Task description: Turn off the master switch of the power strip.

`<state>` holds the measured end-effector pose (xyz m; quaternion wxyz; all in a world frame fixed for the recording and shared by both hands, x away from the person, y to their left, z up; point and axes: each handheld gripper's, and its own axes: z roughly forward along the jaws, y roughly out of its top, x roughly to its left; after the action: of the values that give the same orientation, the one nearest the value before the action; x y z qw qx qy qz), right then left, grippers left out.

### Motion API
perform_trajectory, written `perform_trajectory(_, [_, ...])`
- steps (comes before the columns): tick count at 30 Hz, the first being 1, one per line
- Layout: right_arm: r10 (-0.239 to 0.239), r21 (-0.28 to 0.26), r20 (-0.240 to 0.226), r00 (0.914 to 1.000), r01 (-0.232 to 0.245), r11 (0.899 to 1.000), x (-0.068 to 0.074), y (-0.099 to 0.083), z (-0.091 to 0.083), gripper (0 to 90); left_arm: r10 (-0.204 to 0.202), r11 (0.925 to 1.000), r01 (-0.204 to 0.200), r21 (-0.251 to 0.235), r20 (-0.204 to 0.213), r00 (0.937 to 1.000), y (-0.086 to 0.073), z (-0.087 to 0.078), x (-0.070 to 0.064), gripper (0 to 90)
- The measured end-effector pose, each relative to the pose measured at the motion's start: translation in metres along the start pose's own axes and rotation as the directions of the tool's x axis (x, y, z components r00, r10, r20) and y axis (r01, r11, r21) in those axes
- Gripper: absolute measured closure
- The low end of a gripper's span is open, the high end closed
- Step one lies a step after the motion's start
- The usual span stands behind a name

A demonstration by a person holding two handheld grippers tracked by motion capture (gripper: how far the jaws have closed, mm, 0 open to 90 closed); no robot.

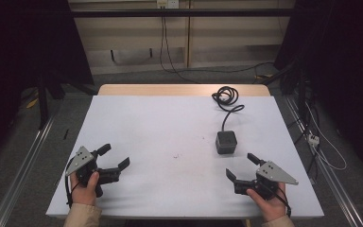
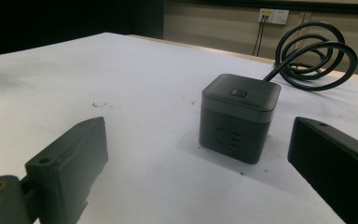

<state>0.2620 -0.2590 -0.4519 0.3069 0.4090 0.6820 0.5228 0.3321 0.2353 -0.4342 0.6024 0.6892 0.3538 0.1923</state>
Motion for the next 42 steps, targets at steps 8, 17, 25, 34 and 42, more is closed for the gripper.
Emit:
perform_trajectory(8, [0.005, 0.008, 0.009, 0.9999, -0.006, 1.000, -0.004, 0.003, 0.006, 5.2, 0.003, 1.0000, -0.003, 0.001, 0.003, 1.0000, 0.000, 0.000, 0.000, 4.1])
perform_trajectory(17, [-0.010, 0.022, 0.017, 0.9998, 0.010, 1.000, -0.009, 0.006, 0.011, 6.7, 0.002, 1.0000, -0.002, 0.003, 0.003, 1.0000, -0.001, 0.000, 0.001, 4.1])
perform_trajectory(25, [-0.006, 0.028, 0.018, 0.9998, 0.005, 1.000, -0.012, 0.008, 0.013, 6.9, 0.008, 1.0000, -0.008, 0.005, 0.008, 0.9999, -0.001, 0.000, 0.000, 4.1])
perform_trajectory(34, [0.021, 0.025, 0.031, 0.9993, -0.022, 0.999, -0.018, 0.013, 0.021, 10.2, 0.010, 0.9999, -0.010, 0.008, 0.011, 0.9999, -0.001, 0.000, 0.000, 4.1])
perform_trajectory(42, [0.015, 0.032, 0.036, 0.9992, -0.016, 0.999, -0.020, 0.017, 0.027, 12.2, 0.010, 0.9999, -0.010, 0.005, 0.012, 0.9999, -0.001, -0.001, 0.001, 4.1])
